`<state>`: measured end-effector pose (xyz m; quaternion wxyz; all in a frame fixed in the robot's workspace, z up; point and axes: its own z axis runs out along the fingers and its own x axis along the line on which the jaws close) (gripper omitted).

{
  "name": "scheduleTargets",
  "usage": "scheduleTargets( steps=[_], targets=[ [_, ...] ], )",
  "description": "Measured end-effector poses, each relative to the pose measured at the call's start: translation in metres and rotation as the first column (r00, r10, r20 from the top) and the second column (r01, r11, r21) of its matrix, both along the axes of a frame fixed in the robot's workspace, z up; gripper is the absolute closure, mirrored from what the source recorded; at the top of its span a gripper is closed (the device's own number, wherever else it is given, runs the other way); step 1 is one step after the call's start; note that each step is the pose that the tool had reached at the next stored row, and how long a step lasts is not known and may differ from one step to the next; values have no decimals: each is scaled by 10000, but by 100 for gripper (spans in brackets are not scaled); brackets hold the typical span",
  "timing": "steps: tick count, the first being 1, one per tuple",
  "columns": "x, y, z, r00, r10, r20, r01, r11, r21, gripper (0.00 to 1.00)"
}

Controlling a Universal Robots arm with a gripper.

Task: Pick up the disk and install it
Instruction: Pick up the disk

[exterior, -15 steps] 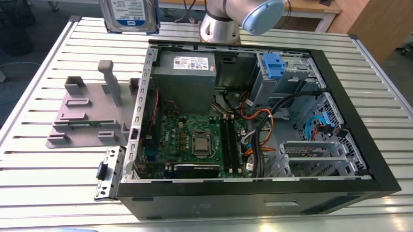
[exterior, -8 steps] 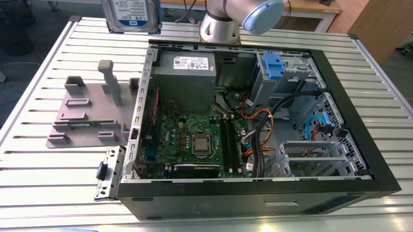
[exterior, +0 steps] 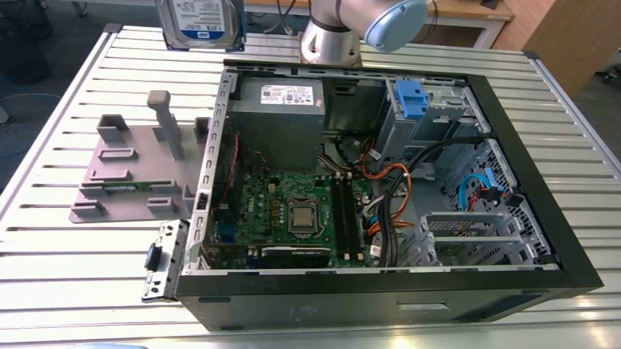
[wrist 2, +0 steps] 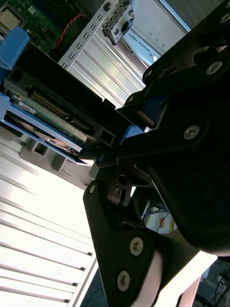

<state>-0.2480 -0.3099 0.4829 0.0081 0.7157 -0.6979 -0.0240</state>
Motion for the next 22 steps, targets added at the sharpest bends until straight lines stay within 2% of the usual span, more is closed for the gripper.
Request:
scheduleTargets(
  steps=[22],
  targets=[
    [75,0,-3,10000,0,-1,0,10000,-9,63]
  ],
)
